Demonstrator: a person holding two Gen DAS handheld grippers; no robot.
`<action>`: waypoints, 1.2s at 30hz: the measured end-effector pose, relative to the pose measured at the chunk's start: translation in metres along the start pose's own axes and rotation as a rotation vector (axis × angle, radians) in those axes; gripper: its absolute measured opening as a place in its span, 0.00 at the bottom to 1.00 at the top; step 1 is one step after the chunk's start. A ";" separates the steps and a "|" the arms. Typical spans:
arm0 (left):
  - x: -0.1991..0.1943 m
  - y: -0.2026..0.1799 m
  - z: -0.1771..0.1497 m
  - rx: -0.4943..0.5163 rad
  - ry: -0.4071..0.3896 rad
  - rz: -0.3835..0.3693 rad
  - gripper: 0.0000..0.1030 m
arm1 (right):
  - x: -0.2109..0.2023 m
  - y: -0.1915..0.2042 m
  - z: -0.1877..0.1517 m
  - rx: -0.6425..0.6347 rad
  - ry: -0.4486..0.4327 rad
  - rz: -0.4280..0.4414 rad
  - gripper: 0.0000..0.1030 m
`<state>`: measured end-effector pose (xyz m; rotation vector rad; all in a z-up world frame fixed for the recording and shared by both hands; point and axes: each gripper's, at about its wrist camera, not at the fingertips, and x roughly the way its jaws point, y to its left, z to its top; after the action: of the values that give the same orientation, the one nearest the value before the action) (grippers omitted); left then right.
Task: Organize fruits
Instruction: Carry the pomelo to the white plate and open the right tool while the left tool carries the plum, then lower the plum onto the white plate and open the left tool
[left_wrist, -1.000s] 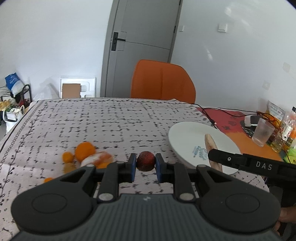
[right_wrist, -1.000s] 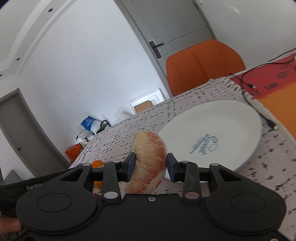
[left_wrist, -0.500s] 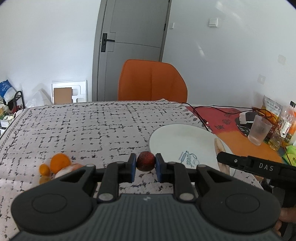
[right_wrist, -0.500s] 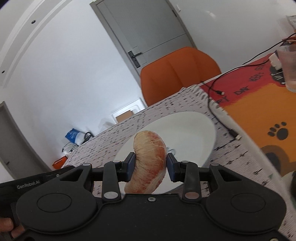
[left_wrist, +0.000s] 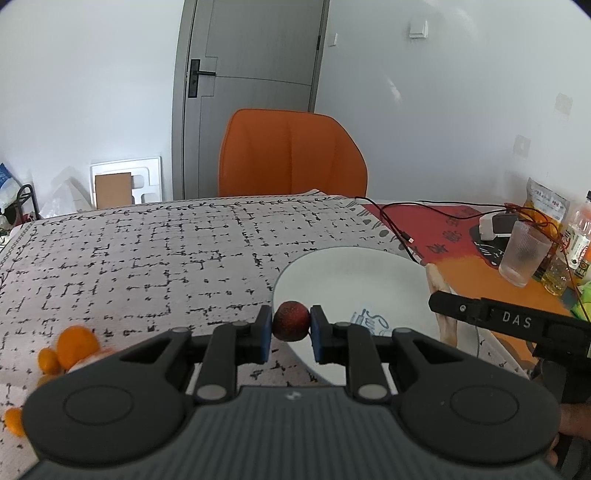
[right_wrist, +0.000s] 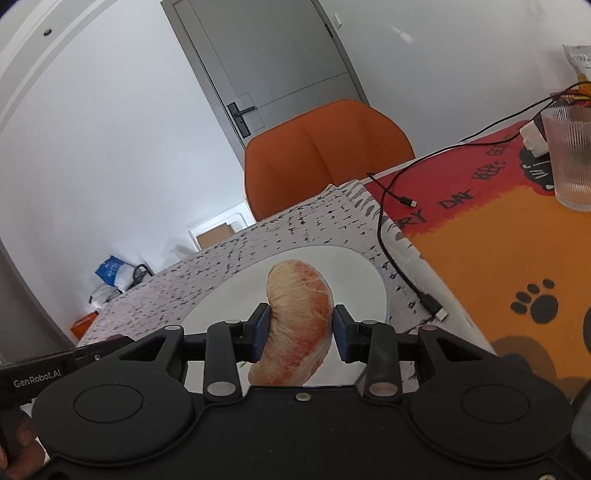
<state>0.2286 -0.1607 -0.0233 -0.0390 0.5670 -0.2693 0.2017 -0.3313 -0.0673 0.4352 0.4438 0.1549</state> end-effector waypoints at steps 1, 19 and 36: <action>0.003 -0.001 0.001 0.002 0.001 0.002 0.20 | 0.002 0.000 0.001 -0.006 0.002 -0.004 0.34; 0.041 -0.010 0.005 0.007 0.049 -0.013 0.20 | 0.001 -0.003 0.009 -0.037 -0.008 -0.018 0.42; 0.023 0.002 0.001 -0.014 0.045 0.021 0.47 | -0.033 0.004 -0.008 0.023 -0.026 0.038 0.78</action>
<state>0.2481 -0.1652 -0.0344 -0.0405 0.6133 -0.2464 0.1687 -0.3329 -0.0596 0.4679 0.4125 0.1805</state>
